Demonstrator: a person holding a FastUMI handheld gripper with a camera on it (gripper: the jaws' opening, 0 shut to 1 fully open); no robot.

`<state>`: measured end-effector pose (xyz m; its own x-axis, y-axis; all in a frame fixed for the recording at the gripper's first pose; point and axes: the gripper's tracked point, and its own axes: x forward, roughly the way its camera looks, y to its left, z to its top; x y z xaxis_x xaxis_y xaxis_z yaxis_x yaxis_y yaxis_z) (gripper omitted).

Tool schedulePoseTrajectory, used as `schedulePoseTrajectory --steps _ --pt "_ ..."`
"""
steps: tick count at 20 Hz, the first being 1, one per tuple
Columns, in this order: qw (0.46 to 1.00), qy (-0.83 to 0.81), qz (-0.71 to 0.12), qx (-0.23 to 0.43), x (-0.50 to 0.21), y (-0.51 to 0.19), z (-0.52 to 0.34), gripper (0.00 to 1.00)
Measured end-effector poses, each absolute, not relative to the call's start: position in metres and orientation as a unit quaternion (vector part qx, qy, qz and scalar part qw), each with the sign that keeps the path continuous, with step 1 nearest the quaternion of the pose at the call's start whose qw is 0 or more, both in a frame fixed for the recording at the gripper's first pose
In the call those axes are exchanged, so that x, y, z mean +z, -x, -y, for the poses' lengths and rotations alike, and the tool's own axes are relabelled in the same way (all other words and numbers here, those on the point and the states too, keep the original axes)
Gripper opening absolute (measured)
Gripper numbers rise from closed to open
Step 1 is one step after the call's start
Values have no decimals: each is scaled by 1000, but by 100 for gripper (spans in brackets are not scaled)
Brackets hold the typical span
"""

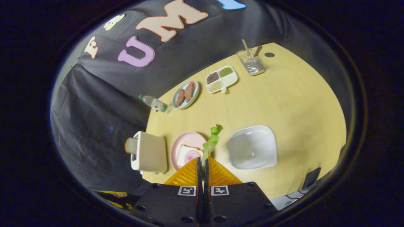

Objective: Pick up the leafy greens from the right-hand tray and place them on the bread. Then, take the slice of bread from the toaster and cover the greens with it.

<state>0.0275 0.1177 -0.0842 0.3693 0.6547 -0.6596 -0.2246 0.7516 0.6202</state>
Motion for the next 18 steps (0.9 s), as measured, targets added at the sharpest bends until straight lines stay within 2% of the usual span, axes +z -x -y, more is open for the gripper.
schedulePoseTrajectory --steps 10,13,18 --pt "741 -239 -525 345 -119 0 -252 3" --pt "735 -222 -545 335 -150 5 -269 3" --pt "746 -179 -576 282 -200 3 -258 3"
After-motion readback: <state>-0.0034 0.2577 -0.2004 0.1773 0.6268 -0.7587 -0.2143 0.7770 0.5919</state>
